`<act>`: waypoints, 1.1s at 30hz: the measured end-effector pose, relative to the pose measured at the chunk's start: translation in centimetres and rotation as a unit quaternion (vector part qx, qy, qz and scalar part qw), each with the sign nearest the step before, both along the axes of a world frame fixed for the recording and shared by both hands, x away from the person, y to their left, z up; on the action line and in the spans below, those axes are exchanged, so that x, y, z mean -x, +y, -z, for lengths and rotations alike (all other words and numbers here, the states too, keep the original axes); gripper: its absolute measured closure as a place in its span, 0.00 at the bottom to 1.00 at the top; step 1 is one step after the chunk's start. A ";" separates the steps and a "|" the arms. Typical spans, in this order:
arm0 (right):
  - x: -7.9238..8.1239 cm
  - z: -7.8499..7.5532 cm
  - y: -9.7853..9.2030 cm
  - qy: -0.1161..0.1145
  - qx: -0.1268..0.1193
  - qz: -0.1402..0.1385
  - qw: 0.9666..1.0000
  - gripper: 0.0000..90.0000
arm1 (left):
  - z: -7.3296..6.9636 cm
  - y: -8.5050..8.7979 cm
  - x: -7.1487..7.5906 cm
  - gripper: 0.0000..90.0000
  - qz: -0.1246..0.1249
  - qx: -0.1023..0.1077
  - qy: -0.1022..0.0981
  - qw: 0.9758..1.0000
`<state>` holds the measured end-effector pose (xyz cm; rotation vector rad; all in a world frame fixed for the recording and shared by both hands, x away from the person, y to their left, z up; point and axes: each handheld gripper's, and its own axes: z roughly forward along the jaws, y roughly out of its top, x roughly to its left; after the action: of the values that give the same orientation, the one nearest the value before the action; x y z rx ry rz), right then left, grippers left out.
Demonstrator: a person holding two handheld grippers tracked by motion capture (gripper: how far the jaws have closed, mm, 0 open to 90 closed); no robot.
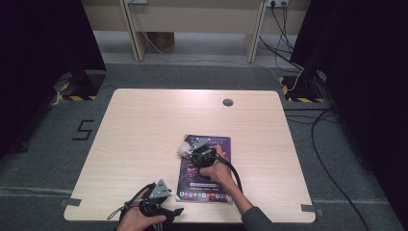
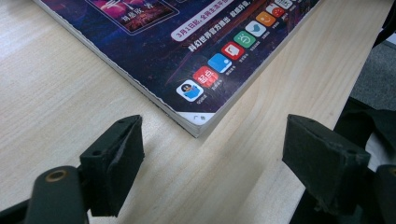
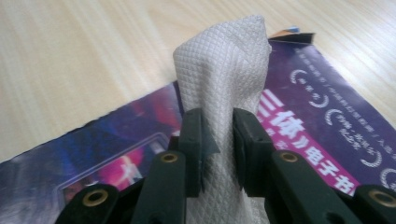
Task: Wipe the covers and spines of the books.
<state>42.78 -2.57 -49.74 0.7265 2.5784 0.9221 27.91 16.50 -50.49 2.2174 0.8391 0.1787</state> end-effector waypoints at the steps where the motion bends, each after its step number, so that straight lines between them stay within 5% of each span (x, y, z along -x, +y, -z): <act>1: 0.1 0.0 0.1 0.001 0.002 0.003 1.000 0.83 | 0.0 0.0 0.0 0.22 0.000 -0.001 0.000 1.000; 10: -1.8 0.0 -1.0 0.011 -0.014 0.030 0.999 0.83 | 0.0 0.0 0.0 0.22 0.001 0.001 0.001 1.000; 22: 2.6 0.0 0.1 0.013 -0.004 -0.036 0.999 0.83 | -0.1 0.1 -0.1 0.22 0.000 0.003 0.002 1.000; 27: 3.0 0.0 -0.3 0.011 -0.007 -0.044 0.999 0.83 | -0.1 0.2 -0.1 0.22 -0.003 0.004 0.001 1.000; 33: 2.0 0.0 -3.9 0.007 -0.006 0.006 1.000 0.83 | -0.2 0.0 -0.3 0.22 -0.001 0.005 0.002 1.000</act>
<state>40.74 -6.48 -49.70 0.7546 2.5795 0.9332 28.20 16.51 -50.33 2.2086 0.8431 0.1719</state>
